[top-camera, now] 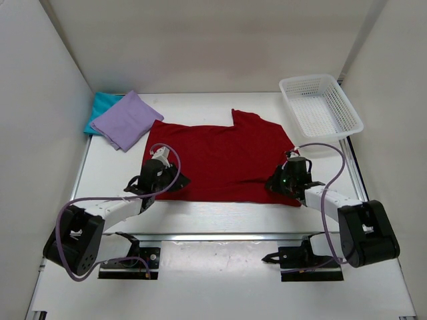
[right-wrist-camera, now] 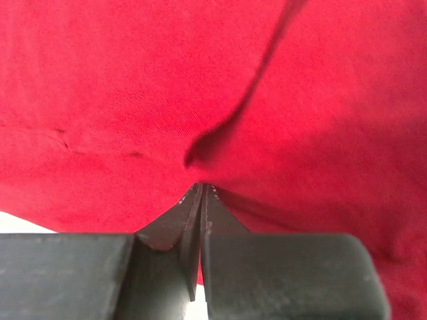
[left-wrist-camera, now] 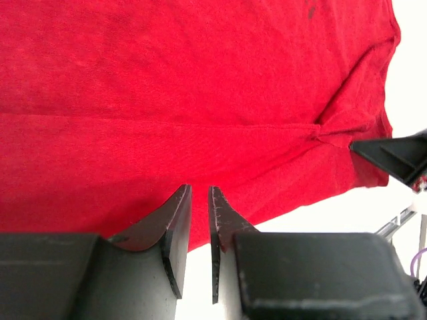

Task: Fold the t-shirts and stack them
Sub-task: Fold the flattened tshirt in 1/3 of the way

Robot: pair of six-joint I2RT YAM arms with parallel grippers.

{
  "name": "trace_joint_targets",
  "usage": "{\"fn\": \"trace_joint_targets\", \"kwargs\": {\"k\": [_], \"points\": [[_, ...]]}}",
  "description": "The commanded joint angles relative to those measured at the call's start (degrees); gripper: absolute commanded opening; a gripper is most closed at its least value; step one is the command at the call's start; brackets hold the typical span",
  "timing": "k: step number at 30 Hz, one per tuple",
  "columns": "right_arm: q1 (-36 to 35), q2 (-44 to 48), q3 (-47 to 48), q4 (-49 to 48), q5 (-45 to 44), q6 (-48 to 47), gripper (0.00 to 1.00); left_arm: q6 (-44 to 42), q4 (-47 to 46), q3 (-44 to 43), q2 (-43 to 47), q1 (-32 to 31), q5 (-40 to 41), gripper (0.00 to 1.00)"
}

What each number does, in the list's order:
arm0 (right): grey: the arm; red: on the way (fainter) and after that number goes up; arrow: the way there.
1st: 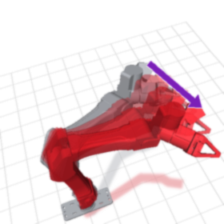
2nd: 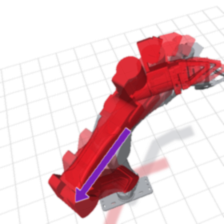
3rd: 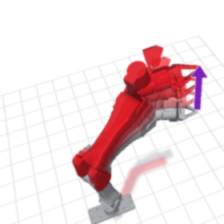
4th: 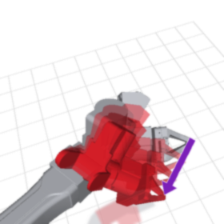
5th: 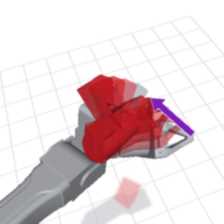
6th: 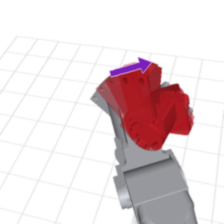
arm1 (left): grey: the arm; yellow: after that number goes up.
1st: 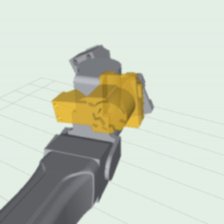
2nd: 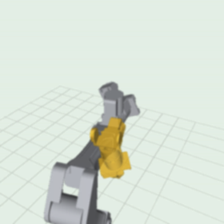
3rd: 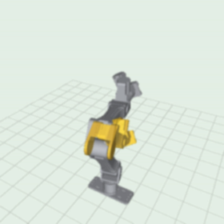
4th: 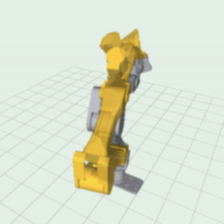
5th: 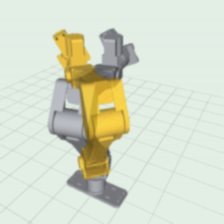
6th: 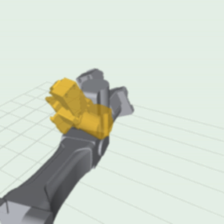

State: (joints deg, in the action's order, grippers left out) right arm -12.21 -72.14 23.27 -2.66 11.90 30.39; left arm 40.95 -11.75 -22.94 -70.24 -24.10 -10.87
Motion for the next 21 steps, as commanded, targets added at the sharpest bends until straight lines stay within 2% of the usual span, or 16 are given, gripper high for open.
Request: {"fn": "trace_joint_targets", "kwargs": {"k": [1, 10, 15, 18, 20, 21], "points": [[-0.1, -2.6, 3.1, -6.0, 0.9, -0.3, 0.00, 0.1, -5.0, 1.3, -0.4, -1.7, 1.3, 0.28], [-2.3, -13.4, 14.2, -6.6, 0.8, -1.7, 0.00, -1.7, -4.8, 6.5, 1.5, 2.1, -0.2, 0.28], [-2.8, -24.0, 31.6, -3.6, 1.5, -3.1, 0.00, -2.1, -3.0, 7.5, 3.7, 4.3, 0.3, 0.28], [-1.8, -30.1, 45.1, 3.9, 5.7, -3.1, 0.00, -1.8, -2.4, 5.6, 4.4, 1.7, 1.6, 0.29], [-3.1, -28.0, 46.2, 6.2, 3.3, -5.9, 0.00, -2.5, -0.7, 3.3, 3.6, -1.6, 3.0, 0.30], [-4.2, -24.8, 43.8, 6.4, 0.7, -7.5, 0.00, -2.8, -0.6, 2.3, 3.3, -3.6, 3.7, 0.30]]}}
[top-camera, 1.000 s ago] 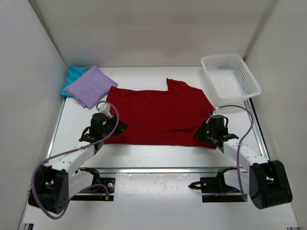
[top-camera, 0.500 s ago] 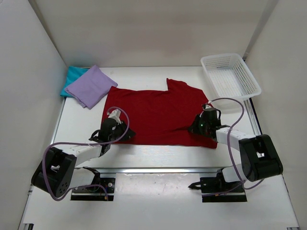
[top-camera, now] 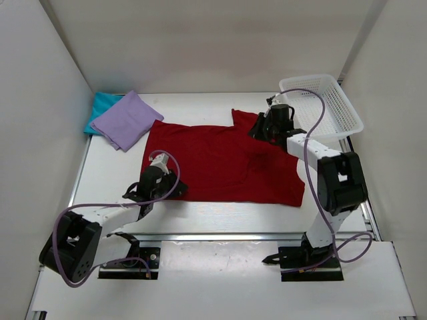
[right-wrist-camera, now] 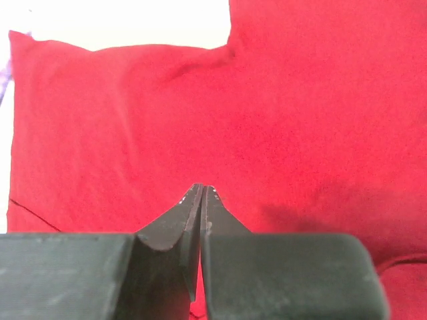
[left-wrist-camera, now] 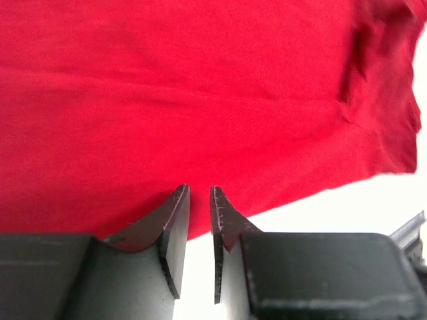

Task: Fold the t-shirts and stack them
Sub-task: Fold the flattened tshirt in 1/3 of the way

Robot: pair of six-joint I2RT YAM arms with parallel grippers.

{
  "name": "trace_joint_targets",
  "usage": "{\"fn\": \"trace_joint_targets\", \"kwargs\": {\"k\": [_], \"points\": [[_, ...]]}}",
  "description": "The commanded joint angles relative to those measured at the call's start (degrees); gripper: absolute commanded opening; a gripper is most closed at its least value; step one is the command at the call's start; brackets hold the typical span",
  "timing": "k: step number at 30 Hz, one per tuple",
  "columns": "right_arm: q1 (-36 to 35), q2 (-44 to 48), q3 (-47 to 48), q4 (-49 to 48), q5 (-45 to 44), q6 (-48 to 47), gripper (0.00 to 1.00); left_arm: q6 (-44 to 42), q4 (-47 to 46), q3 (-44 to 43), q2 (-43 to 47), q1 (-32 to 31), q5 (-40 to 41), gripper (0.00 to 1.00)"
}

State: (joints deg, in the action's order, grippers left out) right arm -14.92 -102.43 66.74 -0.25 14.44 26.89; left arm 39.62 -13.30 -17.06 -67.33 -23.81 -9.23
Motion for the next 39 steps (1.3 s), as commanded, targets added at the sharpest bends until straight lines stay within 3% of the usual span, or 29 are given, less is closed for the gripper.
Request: {"fn": "trace_joint_targets", "kwargs": {"k": [1, 7, 11, 27, 32, 36, 39], "points": [[-1.8, 8.9, -1.2, 3.3, -3.3, -4.2, 0.00, -1.4, 0.6, -4.5, -0.4, -5.8, 3.2, 0.30], [-5.2, 22.2, -24.4, 1.0, -5.8, -3.5, 0.00, -1.4, -0.4, -8.8, -8.2, -9.6, 2.6, 0.28], [-5.6, 25.2, -32.0, -5.3, -4.3, -1.2, 0.00, -1.1, -1.2, -10.1, -11.8, -10.6, 2.5, 0.27], [-7.3, 1.7, -10.5, -2.4, -6.1, -4.0, 0.00, -0.2, -0.9, -5.2, -5.9, -8.5, 1.2, 0.27], [-9.7, -3.4, -2.4, -1.0, -2.1, -4.7, 0.00, -0.2, 0.4, -6.0, -3.9, -9.9, 1.4, 0.28], [-10.7, 0.8, -1.0, 0.2, -4.6, -6.6, 0.00, -0.9, 0.5, -8.2, -4.5, -11.8, 1.1, 0.28], [-10.3, 9.7, -9.2, -1.6, -7.1, -5.6, 0.06, -1.3, 0.4, -8.6, -6.0, -12.7, 1.0, 0.28]]}}
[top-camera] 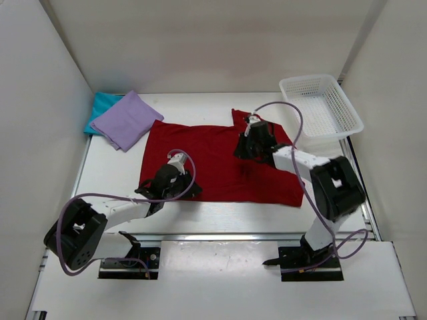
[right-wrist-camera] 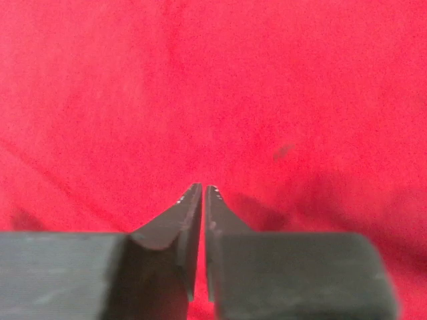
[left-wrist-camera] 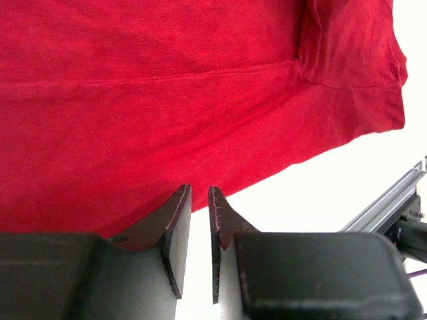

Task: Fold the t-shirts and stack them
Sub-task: Fold the flattened tshirt in 1/3 of the way, then grap the side of the flattened tshirt furthest away from the robot with both arms

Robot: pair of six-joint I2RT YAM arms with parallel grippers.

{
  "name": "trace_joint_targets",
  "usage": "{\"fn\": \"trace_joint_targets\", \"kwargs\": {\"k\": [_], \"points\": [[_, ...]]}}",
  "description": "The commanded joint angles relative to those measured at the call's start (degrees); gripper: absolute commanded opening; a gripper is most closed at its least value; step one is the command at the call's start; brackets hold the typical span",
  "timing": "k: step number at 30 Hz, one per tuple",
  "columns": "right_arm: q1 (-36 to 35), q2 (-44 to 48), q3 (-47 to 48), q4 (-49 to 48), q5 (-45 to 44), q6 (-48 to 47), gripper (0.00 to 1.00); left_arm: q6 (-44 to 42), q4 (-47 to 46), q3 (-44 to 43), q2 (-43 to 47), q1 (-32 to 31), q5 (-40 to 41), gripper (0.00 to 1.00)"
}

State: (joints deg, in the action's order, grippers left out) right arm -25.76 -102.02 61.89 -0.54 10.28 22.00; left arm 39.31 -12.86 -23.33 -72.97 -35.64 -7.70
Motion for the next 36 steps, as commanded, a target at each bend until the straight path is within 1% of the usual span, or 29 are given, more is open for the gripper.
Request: {"fn": "trace_joint_targets", "kwargs": {"k": [1, 2, 3, 4, 6, 7, 9, 12, 15, 16, 18, 20, 21, 24, 26, 27, 28, 29, 30, 31, 32, 33, 34, 35, 36], "points": [[0.8, 11.7, -8.8, -1.7, -3.2, -0.3, 0.09, -1.2, -0.3, -2.4, -0.6, -1.0, -0.4, 0.28], [1.1, 15.7, -13.2, -3.2, -3.2, 0.8, 0.10, -1.2, -0.7, -2.4, -1.7, -1.3, -0.6, 0.29], [1.1, 19.4, -15.7, -5.1, -3.3, 1.3, 0.10, -1.3, -0.8, -2.7, -2.8, -1.3, -0.5, 0.28], [1.1, 22.0, -19.9, -5.0, -3.3, 2.2, 0.08, -1.7, -0.8, -3.7, -4.1, -1.3, -0.3, 0.29], [1.1, 24.7, -25.9, -4.0, -5.0, 2.5, 0.02, -1.9, -0.6, -4.9, -5.9, -1.2, -0.3, 0.28], [1.5, 24.8, -27.1, -3.4, -5.0, 2.9, 0.00, -2.1, -0.3, -5.3, -6.8, -0.9, -0.6, 0.28], [2.3, 25.8, -31.5, -2.7, -4.4, 3.2, 0.00, -1.7, -0.1, -5.3, -8.1, 0.4, -1.0, 0.27], [2.9, 27.0, -35.5, -0.4, -6.2, 3.7, 0.00, -1.0, -0.8, -2.3, -8.7, 2.8, -3.2, 0.27], [1.9, 29.3, -39.5, 0.5, -6.1, 5.6, 0.00, -1.7, 1.6, 0.5, -6.8, 2.2, -2.0, 0.27], [1.4, 30.5, -40.2, 0.4, -6.4, 6.6, 0.00, -1.5, 2.0, 2.0, -5.7, 2.9, -3.4, 0.27], [-0.3, 32.7, -42.8, 2.9, -6.4, 7.9, 0.00, -0.8, 3.1, 4.4, -2.8, 2.9, -4.4, 0.27], [-1.7, 37.0, -44.0, 6.3, -6.3, 9.3, 0.00, 0.1, 4.8, 7.4, 2.5, 1.1, -2.8, 0.28], [-3.2, 37.8, -45.5, 7.0, -6.9, 10.7, 0.00, 1.2, 5.0, 8.6, 3.7, 0.4, -2.8, 0.28], [-5.9, 44.3, -46.6, 11.0, -8.0, 13.8, 0.00, 4.8, 6.2, 12.3, 10.4, -2.2, -2.1, 0.29], [-5.6, 49.0, -46.6, 12.7, -5.8, 14.1, 0.00, 6.2, 6.2, 14.8, 14.9, -3.2, -2.2, 0.31], [-3.6, 50.9, -46.0, 12.8, -4.4, 13.3, 0.05, 7.0, 7.1, 14.5, 16.5, -3.2, -2.1, 0.33], [-1.5, 52.1, -44.3, 12.6, -3.0, 12.4, 0.12, 6.7, 8.2, 13.5, 17.9, -2.6, -2.0, 0.35], [0.1, 52.5, -42.2, 12.3, -1.9, 11.2, 0.16, 5.7, 8.6, 12.0, 18.3, -1.9, -2.1, 0.36], [3.1, 51.8, -39.9, 11.0, 0.2, 10.2, 0.21, 5.0, 9.9, 10.3, 18.7, -0.6, -2.3, 0.37], [6.7, 49.9, -38.4, 9.4, 2.9, 8.3, 0.22, 3.6, 10.7, 7.5, 18.9, 1.1, -2.1, 0.38], [9.4, 48.3, -35.6, 8.7, 4.0, 6.8, 0.22, 2.4, 10.8, 6.3, 18.8, 1.6, -2.1, 0.39], [10.9, 44.4, -32.9, 6.9, 4.6, 5.0, 0.20, 1.0, 10.8, 4.5, 18.0, 3.2, -2.3, 0.40], [11.9, 39.3, -31.1, 5.0, 4.5, 4.3, 0.09, 0.3, 10.2, 2.4, 16.6, 4.6, -3.6, 0.40], [13.7, 33.8, -27.4, 4.3, 4.8, 2.9, 0.00, -0.6, 9.4, 0.8, 14.6, 5.5, -4.0, 0.41], [14.0, 28.1, -22.9, 3.7, 4.7, 1.3, 0.00, -1.4, 8.2, -0.6, 12.9, 6.0, -4.2, 0.41]]}}
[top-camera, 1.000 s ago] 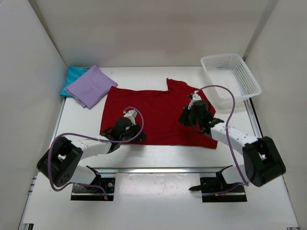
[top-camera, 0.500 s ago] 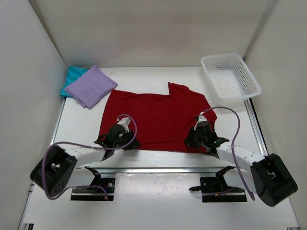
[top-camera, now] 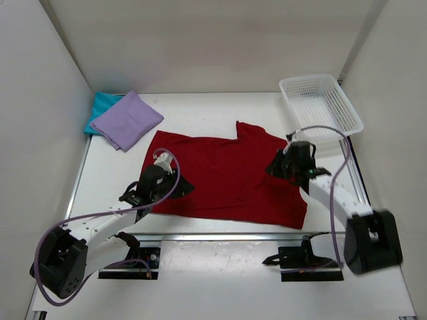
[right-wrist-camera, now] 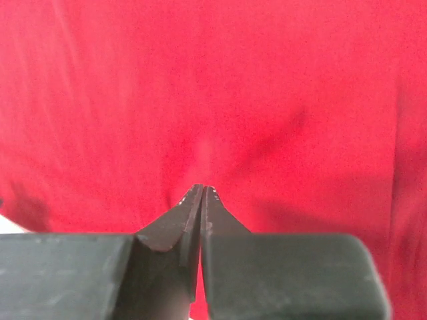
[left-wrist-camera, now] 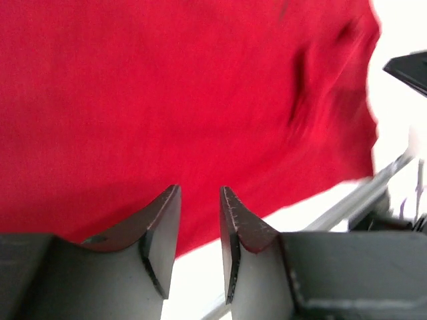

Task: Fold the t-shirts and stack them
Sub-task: Grap the side of the flattened tshirt furthest away from the robot with both arms

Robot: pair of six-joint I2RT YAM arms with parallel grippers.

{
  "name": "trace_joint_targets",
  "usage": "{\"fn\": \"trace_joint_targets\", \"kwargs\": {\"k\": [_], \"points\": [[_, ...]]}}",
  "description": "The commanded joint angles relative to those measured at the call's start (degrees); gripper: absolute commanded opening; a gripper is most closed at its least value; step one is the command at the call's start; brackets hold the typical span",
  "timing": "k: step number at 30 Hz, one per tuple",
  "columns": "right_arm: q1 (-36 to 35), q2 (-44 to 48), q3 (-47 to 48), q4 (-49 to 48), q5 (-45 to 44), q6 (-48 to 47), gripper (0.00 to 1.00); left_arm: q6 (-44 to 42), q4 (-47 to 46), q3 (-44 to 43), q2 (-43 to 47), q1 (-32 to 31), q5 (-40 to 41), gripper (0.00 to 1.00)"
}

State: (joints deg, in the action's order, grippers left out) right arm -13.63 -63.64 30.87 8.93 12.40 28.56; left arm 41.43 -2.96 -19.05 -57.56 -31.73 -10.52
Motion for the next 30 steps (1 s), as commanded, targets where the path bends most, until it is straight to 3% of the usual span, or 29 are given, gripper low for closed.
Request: {"fn": "trace_joint_targets", "kwargs": {"k": [1, 6, 9, 15, 18, 23, 30], "points": [[2.5, -13.1, 12.2, -7.7, 1.4, -6.6, 0.00, -3.6, -1.9, -5.6, -3.7, 2.5, -1.7, 0.41], [5.4, -38.3, 34.8, -5.8, -2.2, -11.2, 0.09, -3.1, -7.7, -7.9, -11.3, -1.1, -3.3, 0.40], [6.3, -48.2, 47.4, -1.4, -3.3, -13.0, 0.15, -2.4, -9.8, -7.1, -13.4, -3.4, -4.4, 0.39], [6.3, -59.0, 63.9, 4.3, -4.4, -16.1, 0.31, -2.6, -12.3, -5.0, -15.5, -2.5, -5.2, 0.40], [5.4, -63.6, 70.4, 8.6, -4.5, -17.9, 0.33, -2.1, -13.8, -4.8, -17.1, -2.4, -6.4, 0.40], [4.5, -68.2, 75.9, 12.2, -5.5, -17.6, 0.32, -1.7, -15.1, -4.6, -18.5, -2.7, -7.3, 0.39], [3.9, -66.0, 70.9, 9.6, -5.8, -16.8, 0.32, -1.4, -15.1, -4.3, -18.0, -1.8, -6.6, 0.39]]}}
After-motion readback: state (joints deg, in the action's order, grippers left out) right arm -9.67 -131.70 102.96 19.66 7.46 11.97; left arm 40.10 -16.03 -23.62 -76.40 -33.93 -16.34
